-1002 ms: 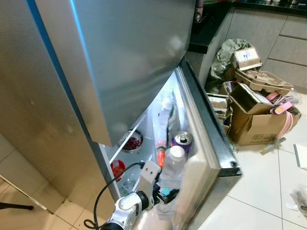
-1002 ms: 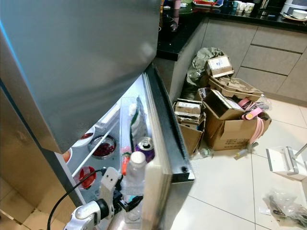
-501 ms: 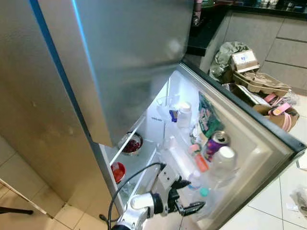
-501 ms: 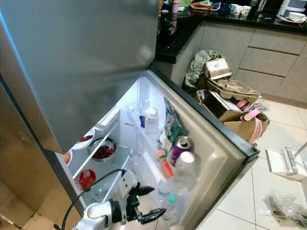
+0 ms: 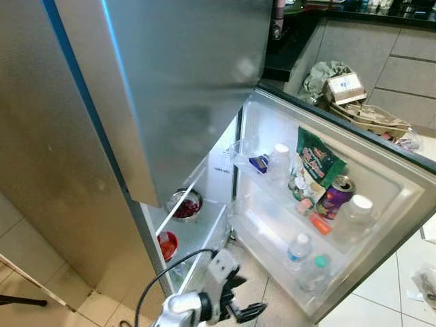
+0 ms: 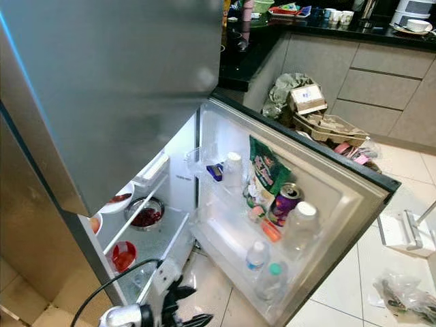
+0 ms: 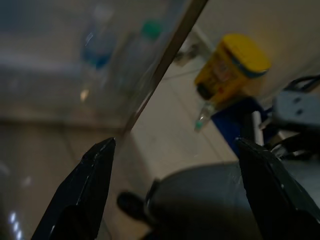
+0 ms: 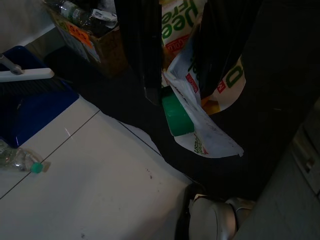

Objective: Restocking fridge

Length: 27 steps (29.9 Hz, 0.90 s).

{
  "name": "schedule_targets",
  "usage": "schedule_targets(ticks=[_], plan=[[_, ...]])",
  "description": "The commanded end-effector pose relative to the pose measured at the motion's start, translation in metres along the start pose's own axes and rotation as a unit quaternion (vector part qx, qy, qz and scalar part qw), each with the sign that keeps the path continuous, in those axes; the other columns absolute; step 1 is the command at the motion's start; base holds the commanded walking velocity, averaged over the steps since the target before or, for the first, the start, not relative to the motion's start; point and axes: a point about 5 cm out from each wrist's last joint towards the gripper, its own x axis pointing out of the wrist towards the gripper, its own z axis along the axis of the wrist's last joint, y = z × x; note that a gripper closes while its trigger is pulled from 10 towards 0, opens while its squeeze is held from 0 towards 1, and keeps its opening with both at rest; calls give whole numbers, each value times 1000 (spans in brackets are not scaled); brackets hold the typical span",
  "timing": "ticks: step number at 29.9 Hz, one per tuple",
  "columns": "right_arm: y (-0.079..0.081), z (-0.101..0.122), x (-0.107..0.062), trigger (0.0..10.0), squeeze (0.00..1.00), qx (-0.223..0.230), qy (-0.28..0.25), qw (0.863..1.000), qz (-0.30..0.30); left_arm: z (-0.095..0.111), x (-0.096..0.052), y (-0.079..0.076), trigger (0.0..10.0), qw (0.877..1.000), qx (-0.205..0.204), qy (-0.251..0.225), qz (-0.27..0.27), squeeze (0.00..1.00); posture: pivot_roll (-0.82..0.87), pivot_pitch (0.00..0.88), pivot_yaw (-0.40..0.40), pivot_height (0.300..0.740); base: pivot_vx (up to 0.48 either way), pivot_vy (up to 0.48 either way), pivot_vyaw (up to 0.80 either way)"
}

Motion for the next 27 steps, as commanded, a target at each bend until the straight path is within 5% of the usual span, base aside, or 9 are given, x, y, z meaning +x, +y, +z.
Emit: schedule_targets(ticks=[1,7,15,19,27], plan=[[-5,-2,-1,10000,0,-2,2,1000,-10,-7,-5,3,10000,1000,-8,17,21,0,1,0,-51,740,0,0,0],[-14,10,-3,10000,0,1,-44,997,-57,-47,-34,15,10000,980,-91,69,164,0,-1,0,-52,740,0,0,0],[-30,46,-10,10000,0,-1,-129,987,-94,-68,-51,14,10000,962,-132,93,220,0,-6,0,-50,740,0,0,0],[-44,110,-28,10000,0,-8,-254,963,-92,-87,-64,9,10000,945,-160,121,258,0,-6,0,-51,740,0,0,0],[-35,168,-50,10000,0,-35,-374,926,-34,-98,-70,3,10000,933,-187,132,277,0,-5,0,-52,740,0,0,0]])
